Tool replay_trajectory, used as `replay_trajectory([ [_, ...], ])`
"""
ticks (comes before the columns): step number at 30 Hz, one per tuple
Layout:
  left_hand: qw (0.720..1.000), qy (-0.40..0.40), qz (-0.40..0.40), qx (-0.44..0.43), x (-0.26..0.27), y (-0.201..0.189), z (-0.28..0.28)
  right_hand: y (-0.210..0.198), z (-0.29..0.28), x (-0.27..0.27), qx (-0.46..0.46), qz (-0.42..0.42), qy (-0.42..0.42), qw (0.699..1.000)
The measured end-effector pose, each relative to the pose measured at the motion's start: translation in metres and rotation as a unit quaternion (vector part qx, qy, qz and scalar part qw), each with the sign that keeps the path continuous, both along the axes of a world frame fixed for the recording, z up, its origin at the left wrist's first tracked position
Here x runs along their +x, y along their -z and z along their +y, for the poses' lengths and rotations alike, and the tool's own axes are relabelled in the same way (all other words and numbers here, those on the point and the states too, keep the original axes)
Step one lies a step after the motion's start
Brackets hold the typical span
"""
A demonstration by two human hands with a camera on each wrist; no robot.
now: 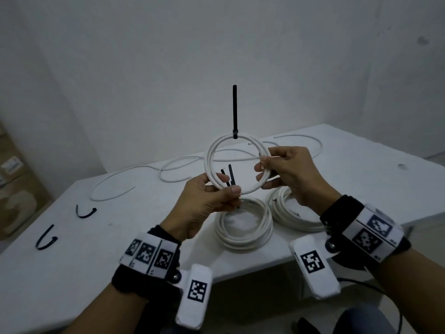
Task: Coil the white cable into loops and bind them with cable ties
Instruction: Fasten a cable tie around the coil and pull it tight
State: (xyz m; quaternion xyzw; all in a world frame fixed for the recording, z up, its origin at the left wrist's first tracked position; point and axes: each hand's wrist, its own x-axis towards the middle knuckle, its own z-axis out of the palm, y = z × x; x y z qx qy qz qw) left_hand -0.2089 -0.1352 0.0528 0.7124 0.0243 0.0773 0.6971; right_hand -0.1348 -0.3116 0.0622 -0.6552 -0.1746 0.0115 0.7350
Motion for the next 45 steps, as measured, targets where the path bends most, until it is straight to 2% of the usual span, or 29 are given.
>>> replay_trajectory([
  [3,0.999,-0.020,-0.024,-0.004,0.008,0.010,-0.013,0.004,-0.013,-0.003,-0.006,0.011,0.009,1.000],
  [8,1.000,-0.006,0.008,0.017,0.019,0.018,-0.037,0.010,-0.045,-0.003,-0.057,-0.006,0.056,0.997],
  [11,0.997,0.023,0.015,0.077,0.024,0.018,-0.052,0.018,-0.064,-0.001,-0.145,-0.034,0.105,0.983],
  [16,0.983,0.042,0.023,0.176,0.038,0.024,-0.081,0.041,-0.095,0.005,-0.241,-0.017,0.151,0.959],
  [20,0.963,0.051,0.037,0.261,0.055,0.034,-0.095,0.057,-0.109,0.012,-0.317,-0.008,0.152,0.936],
  [25,0.939,0.047,0.060,0.335,0.069,0.044,-0.104,0.068,-0.115,0.026,-0.357,0.007,0.154,0.921],
  [34,0.868,0.014,0.095,0.488,0.070,0.037,-0.113,0.075,-0.103,0.051,-0.473,-0.066,0.171,0.862],
  [40,0.843,0.025,0.120,0.524,0.072,0.031,-0.114,0.077,-0.100,0.051,-0.509,-0.050,0.180,0.840],
  [42,0.846,0.018,0.119,0.519,0.071,0.027,-0.113,0.074,-0.101,0.051,-0.518,-0.045,0.181,0.835],
  [45,0.850,-0.009,0.102,0.516,0.071,0.014,-0.107,0.066,-0.105,0.053,-0.501,-0.056,0.188,0.843],
])
